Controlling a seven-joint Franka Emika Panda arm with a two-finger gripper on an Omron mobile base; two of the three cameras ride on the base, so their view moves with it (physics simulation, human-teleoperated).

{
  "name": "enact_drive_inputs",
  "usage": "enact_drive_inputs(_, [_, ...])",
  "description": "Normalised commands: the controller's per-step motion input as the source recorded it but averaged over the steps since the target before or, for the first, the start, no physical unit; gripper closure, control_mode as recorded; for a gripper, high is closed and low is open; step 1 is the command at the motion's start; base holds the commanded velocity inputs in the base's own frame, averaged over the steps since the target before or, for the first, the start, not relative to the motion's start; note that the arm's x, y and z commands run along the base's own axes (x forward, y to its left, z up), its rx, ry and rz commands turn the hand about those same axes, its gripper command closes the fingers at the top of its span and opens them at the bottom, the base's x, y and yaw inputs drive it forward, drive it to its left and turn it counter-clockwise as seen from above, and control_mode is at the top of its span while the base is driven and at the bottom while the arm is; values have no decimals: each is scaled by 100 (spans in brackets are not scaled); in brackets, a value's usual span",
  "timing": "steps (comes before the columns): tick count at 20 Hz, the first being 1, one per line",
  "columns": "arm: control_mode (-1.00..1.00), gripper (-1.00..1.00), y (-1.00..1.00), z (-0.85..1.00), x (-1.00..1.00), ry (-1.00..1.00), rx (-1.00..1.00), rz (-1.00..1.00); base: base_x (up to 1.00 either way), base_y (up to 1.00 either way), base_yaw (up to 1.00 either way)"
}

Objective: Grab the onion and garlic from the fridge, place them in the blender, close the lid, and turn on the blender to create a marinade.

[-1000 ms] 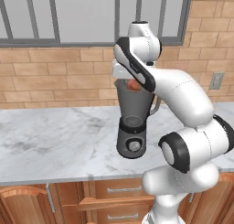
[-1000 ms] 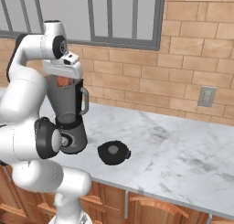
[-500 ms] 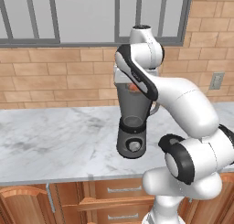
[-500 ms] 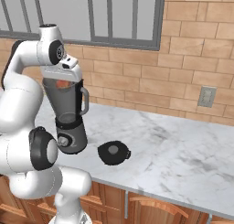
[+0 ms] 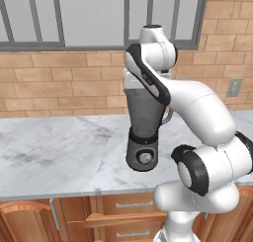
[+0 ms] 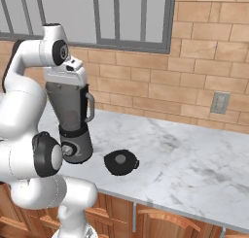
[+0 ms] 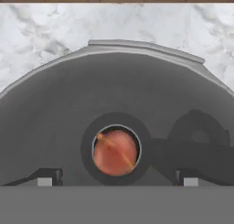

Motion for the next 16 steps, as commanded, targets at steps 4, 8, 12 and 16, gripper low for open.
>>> enact_drive_inputs(4, [-100,-100,2,25,-8,0,0,0,0,0,0])
enact_drive_inputs(8, [-100,-100,0,50,-42,-4,0,0,0,0,0])
enact_drive_inputs(12, [-100,-100,0,31,-98,-14,0,0,0,0,0])
enact_drive_inputs(16, [-100,-100,0,-6,-100,-17,0,0,0,0,0])
